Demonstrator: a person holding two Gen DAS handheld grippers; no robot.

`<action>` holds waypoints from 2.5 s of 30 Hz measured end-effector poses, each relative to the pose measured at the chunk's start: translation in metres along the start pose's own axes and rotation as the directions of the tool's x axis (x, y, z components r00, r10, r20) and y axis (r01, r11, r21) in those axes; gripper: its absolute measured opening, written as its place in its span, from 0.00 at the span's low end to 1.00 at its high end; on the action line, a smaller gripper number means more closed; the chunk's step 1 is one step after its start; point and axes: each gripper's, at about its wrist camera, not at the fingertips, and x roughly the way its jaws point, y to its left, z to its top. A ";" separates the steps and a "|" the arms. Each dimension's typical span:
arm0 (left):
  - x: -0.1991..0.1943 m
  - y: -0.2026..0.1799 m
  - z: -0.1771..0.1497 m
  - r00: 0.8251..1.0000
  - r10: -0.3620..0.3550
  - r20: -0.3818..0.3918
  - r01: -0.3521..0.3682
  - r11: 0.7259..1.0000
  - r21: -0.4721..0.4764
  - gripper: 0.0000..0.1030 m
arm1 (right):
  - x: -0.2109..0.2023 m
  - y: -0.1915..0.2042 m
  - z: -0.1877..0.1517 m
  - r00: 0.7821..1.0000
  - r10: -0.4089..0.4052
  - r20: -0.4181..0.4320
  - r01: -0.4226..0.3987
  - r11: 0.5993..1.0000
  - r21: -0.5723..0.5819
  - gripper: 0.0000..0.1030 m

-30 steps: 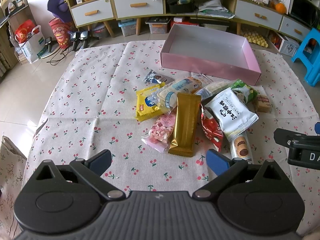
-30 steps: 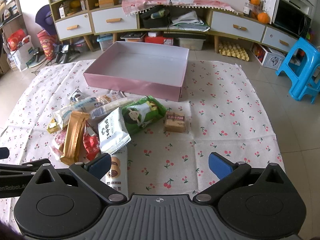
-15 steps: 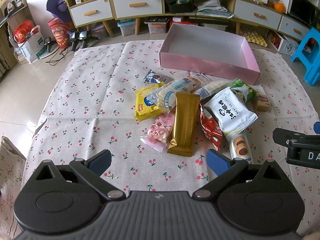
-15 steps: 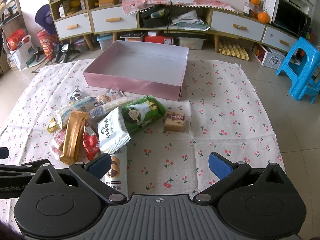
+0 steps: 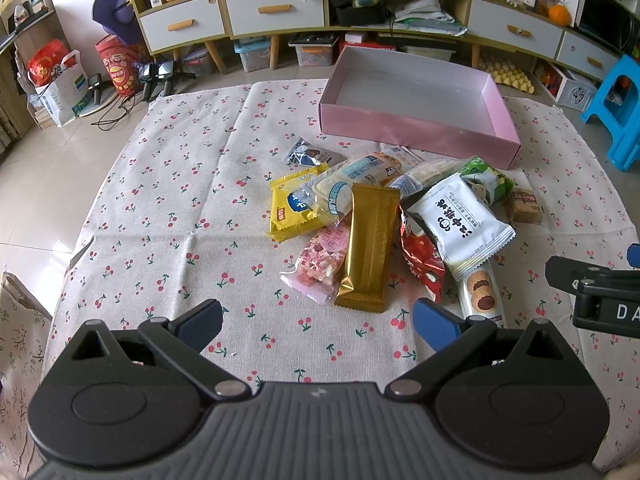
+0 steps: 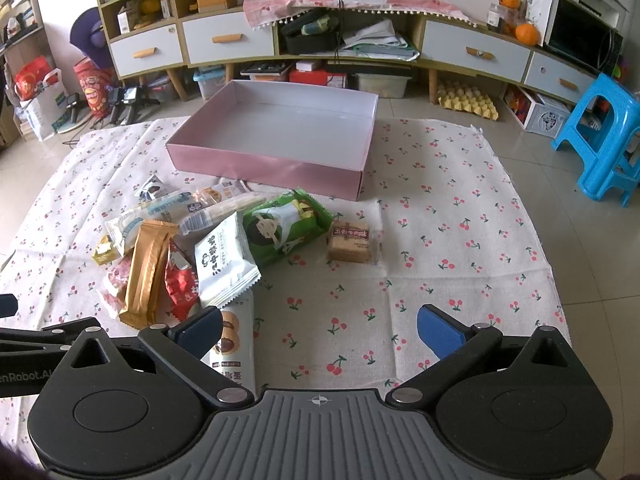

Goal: Organize snacks

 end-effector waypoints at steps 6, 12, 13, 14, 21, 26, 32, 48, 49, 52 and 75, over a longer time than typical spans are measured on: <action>0.001 -0.002 -0.002 1.000 0.005 0.000 -0.005 1.000 0.001 0.99 | 0.002 -0.002 -0.002 1.000 -0.002 -0.002 0.002 1.000 0.003 1.00; 0.004 -0.002 -0.002 1.000 0.007 0.002 -0.007 1.000 0.006 0.99 | 0.002 -0.002 -0.002 1.000 -0.009 0.004 0.009 1.000 -0.005 1.00; 0.005 -0.002 -0.002 1.000 0.006 -0.003 -0.006 1.000 0.004 0.99 | 0.002 -0.003 -0.002 1.000 -0.003 0.003 0.003 1.000 -0.001 1.00; 0.006 -0.001 -0.001 1.000 0.002 -0.010 -0.002 1.000 0.001 0.99 | 0.003 -0.004 -0.002 1.000 0.002 0.001 -0.002 1.000 0.005 1.00; 0.008 0.001 0.001 1.000 0.007 -0.016 -0.007 1.000 0.003 0.99 | 0.007 -0.003 0.000 1.000 0.001 -0.011 -0.001 1.000 0.005 1.00; 0.011 0.000 0.000 1.000 0.014 -0.025 -0.014 1.000 0.009 0.99 | 0.007 -0.003 -0.001 1.000 0.009 -0.014 -0.009 1.000 0.003 1.00; 0.011 0.003 0.000 1.000 0.009 -0.017 -0.009 1.000 0.008 0.99 | 0.005 -0.005 -0.002 1.000 0.015 -0.005 -0.015 1.000 0.006 1.00; 0.009 0.030 0.033 0.971 -0.214 0.105 0.210 0.977 0.048 0.82 | -0.001 -0.012 0.043 0.980 0.193 0.039 -0.195 0.980 0.040 1.00; 0.014 0.028 0.030 0.967 -0.234 0.104 0.230 0.972 0.050 0.79 | 0.002 -0.012 0.042 0.978 0.200 0.054 -0.202 0.979 0.039 1.00; 0.032 0.025 0.019 0.955 -0.277 0.107 0.273 0.960 0.053 0.61 | 0.020 -0.020 0.034 0.961 0.274 0.046 -0.277 0.958 0.081 1.00; 0.072 0.006 0.022 0.955 -0.292 0.047 0.284 0.950 0.127 0.46 | 0.092 -0.025 0.029 0.899 0.434 -0.061 -0.398 0.867 0.300 0.48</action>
